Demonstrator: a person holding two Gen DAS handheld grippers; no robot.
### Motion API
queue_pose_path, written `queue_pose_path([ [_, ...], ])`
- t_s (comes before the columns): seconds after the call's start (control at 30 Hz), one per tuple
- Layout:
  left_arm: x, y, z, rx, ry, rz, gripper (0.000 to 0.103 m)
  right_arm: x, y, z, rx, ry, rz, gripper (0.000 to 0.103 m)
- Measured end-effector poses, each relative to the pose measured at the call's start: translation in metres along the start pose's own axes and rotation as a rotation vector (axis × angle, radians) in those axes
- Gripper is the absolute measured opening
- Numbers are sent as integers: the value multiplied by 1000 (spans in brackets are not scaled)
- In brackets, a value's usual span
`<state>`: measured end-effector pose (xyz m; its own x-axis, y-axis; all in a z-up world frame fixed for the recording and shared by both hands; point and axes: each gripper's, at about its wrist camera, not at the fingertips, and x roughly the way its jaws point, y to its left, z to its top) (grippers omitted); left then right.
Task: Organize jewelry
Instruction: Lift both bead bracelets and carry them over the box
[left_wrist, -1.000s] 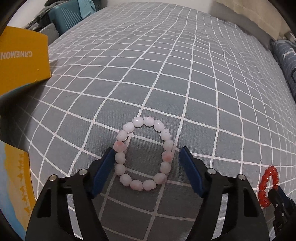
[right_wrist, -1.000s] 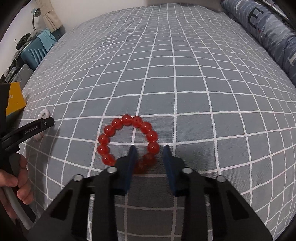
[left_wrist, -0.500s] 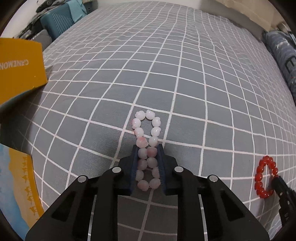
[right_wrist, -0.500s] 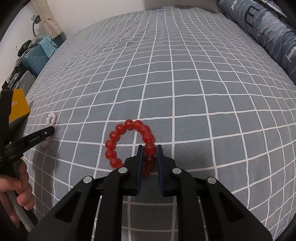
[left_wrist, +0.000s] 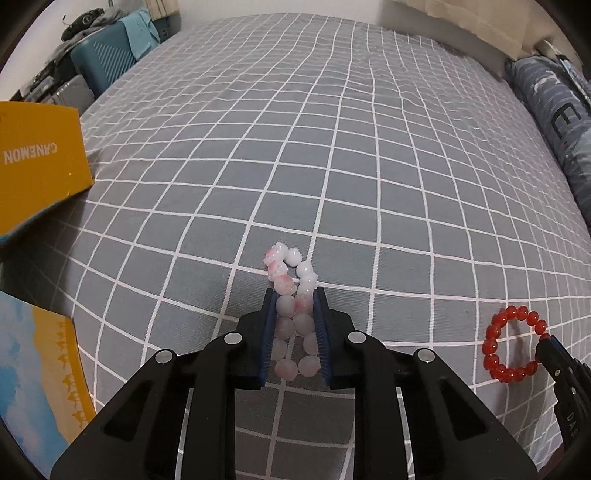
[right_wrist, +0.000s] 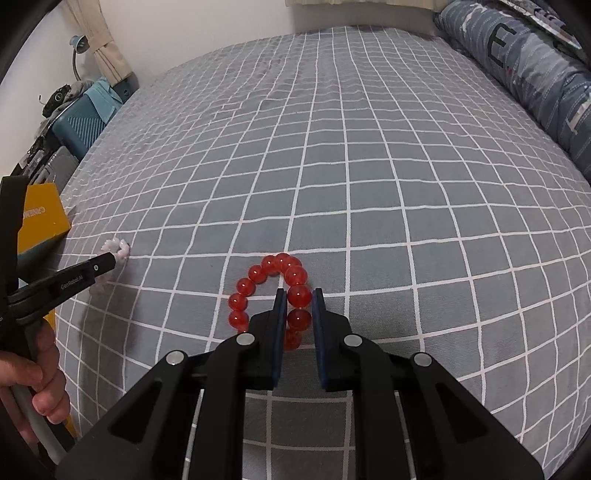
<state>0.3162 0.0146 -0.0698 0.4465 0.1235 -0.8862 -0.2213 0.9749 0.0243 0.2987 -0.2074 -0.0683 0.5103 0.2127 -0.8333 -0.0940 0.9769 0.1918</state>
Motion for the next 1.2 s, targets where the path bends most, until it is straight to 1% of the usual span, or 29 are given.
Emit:
queue_pose_path([
  [0.17, -10, 3, 2, -15, 4, -63, 20, -11, 7, 2, -26, -30, -21, 13],
  [0.4, -37, -2, 0, -2, -19, -93, 20, -25, 18, 4, -48, -60, -19, 13],
  [0.47, -42, -4, -1, 15, -13, -82, 20, -30, 22, 4, -57, -71, -18, 13],
  [0.53, -49, -2, -3, 16, -14, -113, 20, -34, 26, 5, -66, -78, -21, 13],
  [0.67, -68, -4, -6, 45, -40, -115, 20, -45, 35, 5, -90, -95, -21, 13],
  [0.77, -86, -2, -10, 60, -58, -136, 20, -55, 39, 4, -95, -107, -21, 13],
  [0.93, -106, 5, -14, 73, -78, -132, 20, -78, 50, 3, -115, -136, -9, 13],
  [1.2, -134, 22, -24, 79, -108, -97, 20, -118, 77, -2, -158, -201, 7, 13],
])
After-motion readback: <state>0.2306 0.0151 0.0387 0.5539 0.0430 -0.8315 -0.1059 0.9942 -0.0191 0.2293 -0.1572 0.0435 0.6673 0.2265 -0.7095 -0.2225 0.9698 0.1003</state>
